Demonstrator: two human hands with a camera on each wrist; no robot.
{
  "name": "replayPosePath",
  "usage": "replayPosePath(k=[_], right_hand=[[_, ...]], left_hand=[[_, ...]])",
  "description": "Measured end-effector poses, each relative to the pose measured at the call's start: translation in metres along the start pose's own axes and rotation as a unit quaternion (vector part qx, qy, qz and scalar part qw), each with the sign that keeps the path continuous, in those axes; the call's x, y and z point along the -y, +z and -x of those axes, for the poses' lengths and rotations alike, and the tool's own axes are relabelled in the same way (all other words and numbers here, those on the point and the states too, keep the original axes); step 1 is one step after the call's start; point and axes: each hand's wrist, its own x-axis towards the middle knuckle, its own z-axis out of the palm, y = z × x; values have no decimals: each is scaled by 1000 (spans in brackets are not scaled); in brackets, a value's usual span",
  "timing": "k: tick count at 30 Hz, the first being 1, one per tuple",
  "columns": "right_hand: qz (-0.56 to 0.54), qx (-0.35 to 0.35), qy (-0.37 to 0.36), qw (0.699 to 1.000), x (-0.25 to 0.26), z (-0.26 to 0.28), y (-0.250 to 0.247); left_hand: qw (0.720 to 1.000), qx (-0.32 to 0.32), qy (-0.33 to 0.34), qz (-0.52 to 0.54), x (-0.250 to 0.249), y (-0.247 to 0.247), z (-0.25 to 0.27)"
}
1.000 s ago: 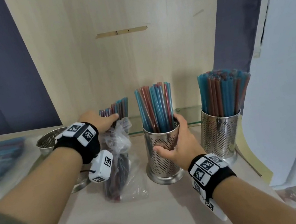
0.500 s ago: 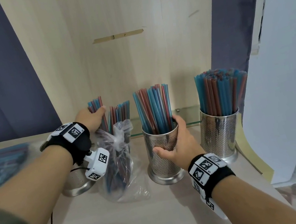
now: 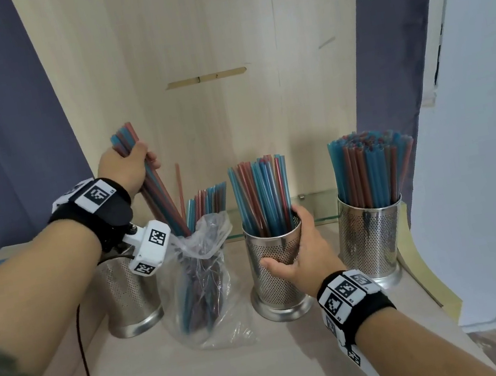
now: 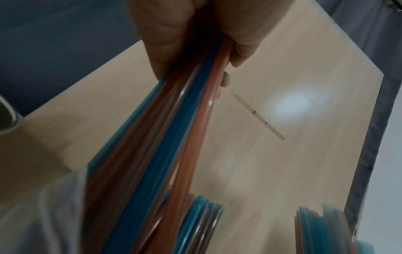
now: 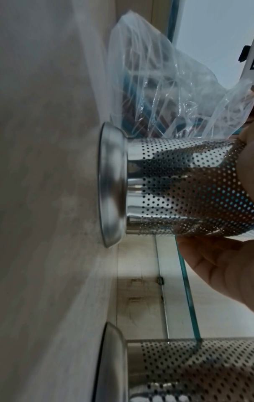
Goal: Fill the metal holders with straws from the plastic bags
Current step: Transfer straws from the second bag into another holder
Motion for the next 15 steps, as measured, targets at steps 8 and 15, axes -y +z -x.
replayPosePath(k=[8, 15], right_hand=[[-8, -1, 2, 1000, -4, -1, 2], [-7, 0, 7, 1000, -5, -1, 2]], left_hand=[[1000, -28, 8, 10, 9, -11, -8], [996, -69, 49, 13, -17, -18, -11]])
